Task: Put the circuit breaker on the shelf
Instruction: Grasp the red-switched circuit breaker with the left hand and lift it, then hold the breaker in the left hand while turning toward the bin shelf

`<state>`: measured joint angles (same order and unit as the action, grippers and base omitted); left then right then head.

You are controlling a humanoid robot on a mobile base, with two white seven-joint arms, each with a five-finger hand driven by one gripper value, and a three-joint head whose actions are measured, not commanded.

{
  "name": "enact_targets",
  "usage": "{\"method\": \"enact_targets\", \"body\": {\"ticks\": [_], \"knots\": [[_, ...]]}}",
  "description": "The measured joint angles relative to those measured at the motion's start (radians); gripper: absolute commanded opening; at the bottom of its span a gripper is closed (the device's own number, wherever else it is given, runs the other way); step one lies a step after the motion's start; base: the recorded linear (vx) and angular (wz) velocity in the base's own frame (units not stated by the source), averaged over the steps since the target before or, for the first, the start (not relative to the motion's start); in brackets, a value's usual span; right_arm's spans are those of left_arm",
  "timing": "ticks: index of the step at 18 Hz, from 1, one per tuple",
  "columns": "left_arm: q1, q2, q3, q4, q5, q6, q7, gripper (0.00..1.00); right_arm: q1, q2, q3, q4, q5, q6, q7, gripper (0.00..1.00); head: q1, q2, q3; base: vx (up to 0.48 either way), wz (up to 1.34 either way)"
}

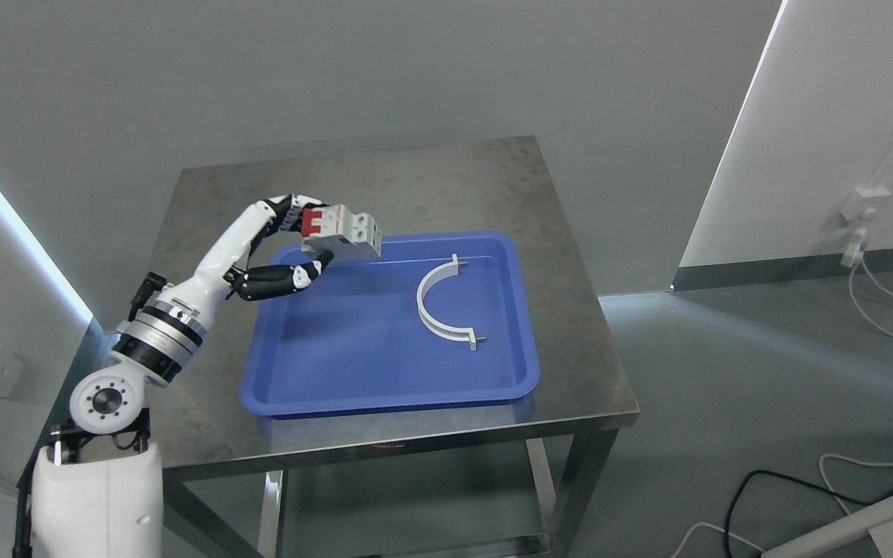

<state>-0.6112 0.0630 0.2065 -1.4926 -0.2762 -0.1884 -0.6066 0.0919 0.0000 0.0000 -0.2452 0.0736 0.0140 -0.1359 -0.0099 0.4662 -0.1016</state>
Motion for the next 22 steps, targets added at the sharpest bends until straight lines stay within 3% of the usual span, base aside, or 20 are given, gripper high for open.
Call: {"method": "enact_targets", "body": {"ticks": [4, 7, 22], "knots": [[0.042, -0.022, 0.072, 0.004, 0.097, -0.16, 0.241, 0.14, 0.0, 0.0, 0.0, 0.0, 0.0, 0.0, 0.0, 1.0, 0.0, 0.0, 0.0, -0.111, -0.01], [0.089, -0.032, 0.103, -0.003, 0.129, -0.192, 0.347, 0.13, 0.0, 0.0, 0.0, 0.0, 0.0, 0.0, 0.0, 1.0, 0.0, 0.0, 0.0, -0.174, 0.14], [0.224, -0.056, 0.158, -0.071, 0.173, -0.205, 0.344, 0.13, 0.0, 0.0, 0.0, 0.0, 0.0, 0.0, 0.0, 1.0, 0.0, 0.0, 0.0, -0.315, -0.05]]}}
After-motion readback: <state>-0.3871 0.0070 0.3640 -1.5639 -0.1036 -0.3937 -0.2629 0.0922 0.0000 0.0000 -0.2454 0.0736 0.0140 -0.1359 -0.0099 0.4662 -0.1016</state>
